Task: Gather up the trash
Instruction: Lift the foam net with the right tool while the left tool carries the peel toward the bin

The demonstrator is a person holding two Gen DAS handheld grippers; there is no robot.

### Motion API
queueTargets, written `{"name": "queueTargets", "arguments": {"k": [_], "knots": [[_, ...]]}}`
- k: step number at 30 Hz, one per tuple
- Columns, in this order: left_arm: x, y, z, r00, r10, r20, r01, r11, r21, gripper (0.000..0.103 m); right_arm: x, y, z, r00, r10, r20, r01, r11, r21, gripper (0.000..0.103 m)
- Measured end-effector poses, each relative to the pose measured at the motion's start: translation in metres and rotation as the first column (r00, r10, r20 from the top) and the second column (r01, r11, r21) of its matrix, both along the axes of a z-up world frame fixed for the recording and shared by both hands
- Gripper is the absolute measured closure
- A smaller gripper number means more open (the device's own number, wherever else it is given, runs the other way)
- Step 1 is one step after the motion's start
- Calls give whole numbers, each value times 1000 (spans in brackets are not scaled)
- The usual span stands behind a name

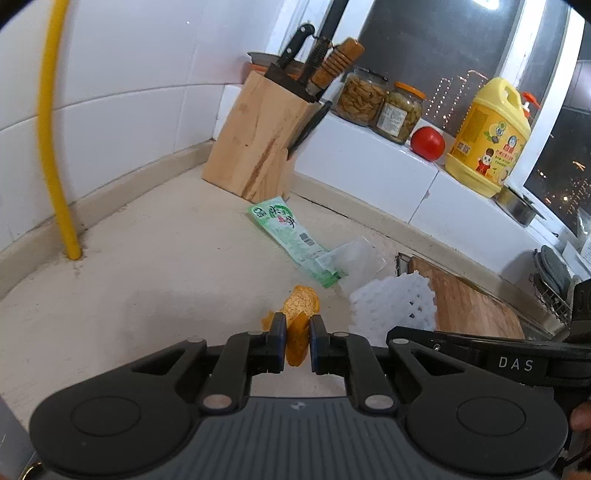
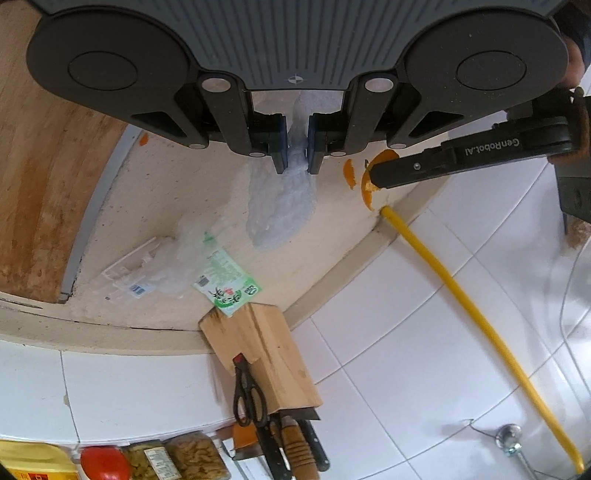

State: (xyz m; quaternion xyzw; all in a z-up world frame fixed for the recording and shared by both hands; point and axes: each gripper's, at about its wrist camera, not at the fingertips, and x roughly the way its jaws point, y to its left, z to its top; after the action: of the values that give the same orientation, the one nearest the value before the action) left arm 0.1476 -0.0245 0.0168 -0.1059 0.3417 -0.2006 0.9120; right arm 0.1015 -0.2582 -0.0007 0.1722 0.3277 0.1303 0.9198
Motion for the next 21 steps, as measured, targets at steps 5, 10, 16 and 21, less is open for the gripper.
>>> {"name": "queueTargets", "arguments": {"k": [5, 10, 16, 21], "knots": [[-20, 24, 0, 999, 40, 8, -40, 999, -33, 95, -6, 22, 2, 1000, 30, -3, -30, 999, -17, 89], [-44, 56, -3, 995, 104, 1, -104, 994, -40, 94, -9, 53, 3, 995, 103, -16, -104, 994, -32, 89], [-76, 99, -3, 978, 209, 2, -209, 978, -17, 94, -9, 97, 0, 977, 213, -29, -213, 977, -19, 89], [-107, 138, -9, 946, 322, -14, -322, 947, 5, 94, -7, 145, -9, 937, 344, -56, -345, 939, -11, 89]]}}
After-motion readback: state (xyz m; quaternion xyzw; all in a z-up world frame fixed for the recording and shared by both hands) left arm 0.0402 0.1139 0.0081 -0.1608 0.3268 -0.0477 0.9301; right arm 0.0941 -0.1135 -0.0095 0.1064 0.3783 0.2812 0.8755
